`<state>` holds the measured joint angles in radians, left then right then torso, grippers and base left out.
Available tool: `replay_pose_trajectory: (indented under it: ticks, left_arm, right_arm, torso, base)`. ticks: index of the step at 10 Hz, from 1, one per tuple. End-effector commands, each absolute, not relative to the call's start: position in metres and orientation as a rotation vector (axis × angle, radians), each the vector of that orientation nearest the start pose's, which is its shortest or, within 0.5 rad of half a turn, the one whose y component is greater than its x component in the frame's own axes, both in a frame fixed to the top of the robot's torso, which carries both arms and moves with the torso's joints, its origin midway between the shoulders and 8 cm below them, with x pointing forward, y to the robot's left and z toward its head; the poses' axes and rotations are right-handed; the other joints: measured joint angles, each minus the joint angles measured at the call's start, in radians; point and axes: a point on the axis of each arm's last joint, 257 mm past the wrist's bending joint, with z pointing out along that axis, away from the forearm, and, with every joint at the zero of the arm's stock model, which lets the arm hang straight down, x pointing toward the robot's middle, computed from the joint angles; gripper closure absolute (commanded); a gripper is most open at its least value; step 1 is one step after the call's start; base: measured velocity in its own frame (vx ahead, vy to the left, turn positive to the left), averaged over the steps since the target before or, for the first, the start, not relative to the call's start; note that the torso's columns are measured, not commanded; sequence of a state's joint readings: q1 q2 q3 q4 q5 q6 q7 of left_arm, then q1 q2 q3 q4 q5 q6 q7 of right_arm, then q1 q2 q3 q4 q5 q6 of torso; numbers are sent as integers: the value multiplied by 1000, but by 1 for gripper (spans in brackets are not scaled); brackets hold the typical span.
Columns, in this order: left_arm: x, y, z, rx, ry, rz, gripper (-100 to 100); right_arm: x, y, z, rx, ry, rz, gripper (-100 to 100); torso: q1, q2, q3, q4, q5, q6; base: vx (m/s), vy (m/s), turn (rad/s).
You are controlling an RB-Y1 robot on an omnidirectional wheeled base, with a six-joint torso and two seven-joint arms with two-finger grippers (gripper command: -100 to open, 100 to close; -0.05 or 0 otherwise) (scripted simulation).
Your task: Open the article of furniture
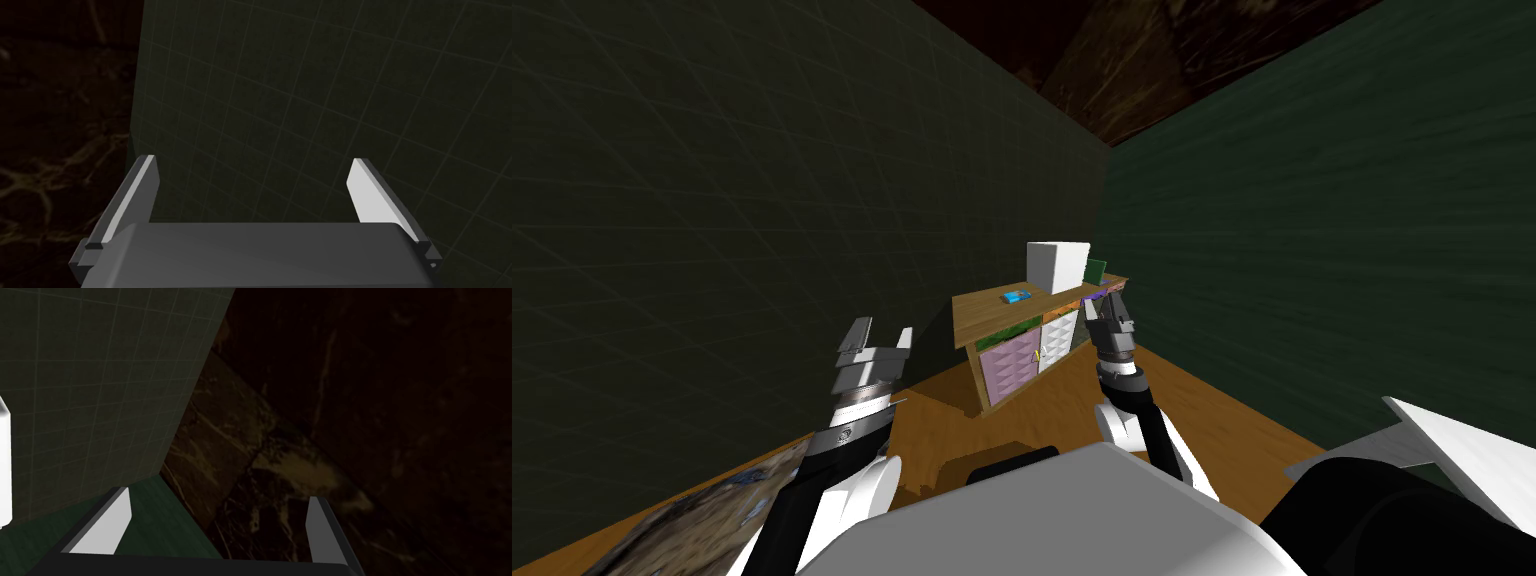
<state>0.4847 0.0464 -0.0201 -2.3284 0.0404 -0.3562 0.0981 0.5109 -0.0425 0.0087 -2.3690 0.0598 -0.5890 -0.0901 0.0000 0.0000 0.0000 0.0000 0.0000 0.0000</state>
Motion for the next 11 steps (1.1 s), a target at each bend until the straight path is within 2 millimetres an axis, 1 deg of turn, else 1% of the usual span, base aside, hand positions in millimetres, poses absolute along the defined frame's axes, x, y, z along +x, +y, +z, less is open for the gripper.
replay_pose_trajectory:
  ticks: [1, 3, 9, 10, 11]
  left_arm:
    - [360, 272, 23, -760, 658, -1426, 0]
    - [360, 272, 23, -760, 658, -1426, 0]
    - [360, 272, 23, -760, 658, -1426, 0]
    - [360, 272, 23, -760, 658, -1426, 0]
    - [360, 272, 23, -760, 658, -1426, 0]
  right_arm:
    - [309, -256, 73, 484, 551, 1397, 0]
    - [309, -256, 74, 484, 551, 1397, 0]
    - [309, -256, 74, 484, 551, 1397, 0]
    - [311, -250, 68, 480, 569, 1459, -100]
    - [312, -248, 65, 485, 572, 1496, -100]
  torso:
    - [0, 40, -82, 41, 0, 0]
    - [0, 175, -351, 176, 0, 0]
    - [0, 618, -1234, 617, 0, 0]
    - [0, 691, -1382, 691, 0, 0]
    - [0, 724, -1451, 724, 0, 0]
  base:
    - [0, 0, 0]
    - [0, 0, 0]
    - [0, 0, 0]
    - [20, -3, 72]
    - [32, -12, 105]
